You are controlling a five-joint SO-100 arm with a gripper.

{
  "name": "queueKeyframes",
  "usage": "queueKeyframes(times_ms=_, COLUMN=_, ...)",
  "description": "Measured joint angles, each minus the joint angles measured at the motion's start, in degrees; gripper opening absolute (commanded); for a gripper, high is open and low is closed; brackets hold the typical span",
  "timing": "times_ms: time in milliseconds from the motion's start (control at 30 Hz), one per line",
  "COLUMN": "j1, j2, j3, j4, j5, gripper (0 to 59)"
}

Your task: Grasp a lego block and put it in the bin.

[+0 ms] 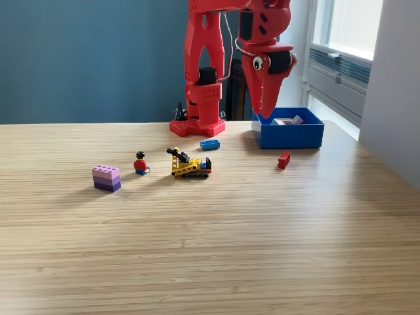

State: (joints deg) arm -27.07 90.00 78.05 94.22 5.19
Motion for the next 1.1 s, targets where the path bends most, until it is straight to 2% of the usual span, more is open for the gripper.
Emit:
queueKeyframes(times_ms=500, j1=1.32, j2=0.0, j3=0.09, j4=-1.67, j5=-0.44, gripper=8.6)
queueKeyframes(times_ms=667, j1=2.81, j2=0.0, j3=3.52, j4=-4.48, j5=-2.11, gripper=14.1)
queueKeyframes(times_ms=933, j1=9.67, j2=0.09, j3=10.28, j4=-12.04, j5=0.35, gripper=19.7)
queueKeyframes(times_ms=1100, j1=13.97, j2=0.09, j3=13.27, j4=-13.27, j5=0.26, gripper=23.6)
